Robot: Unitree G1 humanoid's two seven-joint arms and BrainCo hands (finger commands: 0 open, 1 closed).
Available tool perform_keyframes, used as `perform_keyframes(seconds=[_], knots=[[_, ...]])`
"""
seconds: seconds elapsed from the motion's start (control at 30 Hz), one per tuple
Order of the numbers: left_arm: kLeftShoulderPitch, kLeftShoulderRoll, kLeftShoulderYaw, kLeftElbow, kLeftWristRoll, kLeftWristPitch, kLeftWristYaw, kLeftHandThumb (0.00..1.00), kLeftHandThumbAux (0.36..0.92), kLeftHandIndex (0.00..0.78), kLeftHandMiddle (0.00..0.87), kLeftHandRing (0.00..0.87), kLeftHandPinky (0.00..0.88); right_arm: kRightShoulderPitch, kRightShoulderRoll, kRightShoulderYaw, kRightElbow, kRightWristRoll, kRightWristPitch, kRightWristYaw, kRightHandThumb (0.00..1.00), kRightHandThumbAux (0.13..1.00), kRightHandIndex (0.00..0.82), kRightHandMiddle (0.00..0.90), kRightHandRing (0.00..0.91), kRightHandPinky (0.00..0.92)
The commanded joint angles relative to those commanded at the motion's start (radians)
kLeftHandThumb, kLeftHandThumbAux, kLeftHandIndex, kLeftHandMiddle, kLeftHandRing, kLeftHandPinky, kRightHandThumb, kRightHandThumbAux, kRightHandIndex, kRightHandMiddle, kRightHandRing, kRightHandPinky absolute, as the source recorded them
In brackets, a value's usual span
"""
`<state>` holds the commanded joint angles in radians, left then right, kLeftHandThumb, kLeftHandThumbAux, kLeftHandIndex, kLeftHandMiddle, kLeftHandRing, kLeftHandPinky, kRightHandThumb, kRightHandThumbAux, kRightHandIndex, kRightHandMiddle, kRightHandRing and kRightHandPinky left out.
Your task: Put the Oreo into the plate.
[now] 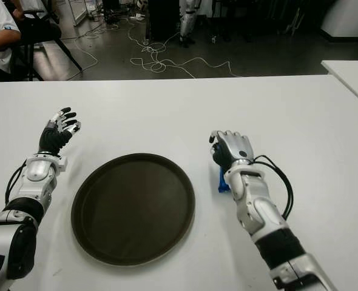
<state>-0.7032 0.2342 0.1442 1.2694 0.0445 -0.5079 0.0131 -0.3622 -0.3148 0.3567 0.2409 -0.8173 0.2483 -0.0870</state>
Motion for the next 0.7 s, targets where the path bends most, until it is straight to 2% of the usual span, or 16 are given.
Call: perform_keyframes(seconds=[0.17,0.3,0.4,0.47,0.53,0.63,0.7], knots=[[0.001,0.001,-0.003,0.002,0.002,-0.002,-0.005,0.000,0.652,0.122,0.164,0.123,0.083,-0.068,0.009,0.002,0.009,-0.001,0.005,0.022,0.700,0.738,0.408,0.604,0.657,0.665],[0.000,-0.001,-0.003,0.002,0.002,0.000,-0.006,0.000,0.663,0.131,0.171,0.125,0.089,-0.126,0.011,0.000,0.050,0.007,-0.005,0.019,0.702,0.737,0.409,0.627,0.675,0.694],[0.000,0.000,-0.005,0.003,0.004,0.002,-0.005,0.000,0.665,0.135,0.173,0.129,0.094,-0.166,0.015,0.001,0.100,0.011,-0.031,-0.011,0.702,0.737,0.410,0.625,0.675,0.680],[0.000,0.000,-0.008,0.003,0.006,0.003,-0.003,0.000,0.664,0.135,0.171,0.128,0.093,-0.186,0.018,0.002,0.122,0.012,-0.043,-0.024,0.703,0.737,0.410,0.615,0.668,0.666],[0.000,0.001,-0.010,0.004,0.008,0.003,-0.001,0.000,0.669,0.133,0.169,0.126,0.091,-0.212,0.024,0.005,0.147,0.012,-0.051,-0.034,0.784,0.707,0.418,0.535,0.648,0.637],[0.001,0.000,-0.013,0.005,0.011,0.000,0.003,0.000,0.674,0.134,0.170,0.127,0.093,-0.255,0.040,0.010,0.184,0.012,-0.056,-0.041,0.821,0.694,0.422,0.496,0.615,0.604],[0.001,-0.001,-0.015,0.004,0.013,-0.003,0.004,0.000,0.672,0.129,0.164,0.125,0.091,-0.287,0.053,0.016,0.216,0.013,-0.065,-0.049,0.830,0.691,0.421,0.487,0.618,0.617]])
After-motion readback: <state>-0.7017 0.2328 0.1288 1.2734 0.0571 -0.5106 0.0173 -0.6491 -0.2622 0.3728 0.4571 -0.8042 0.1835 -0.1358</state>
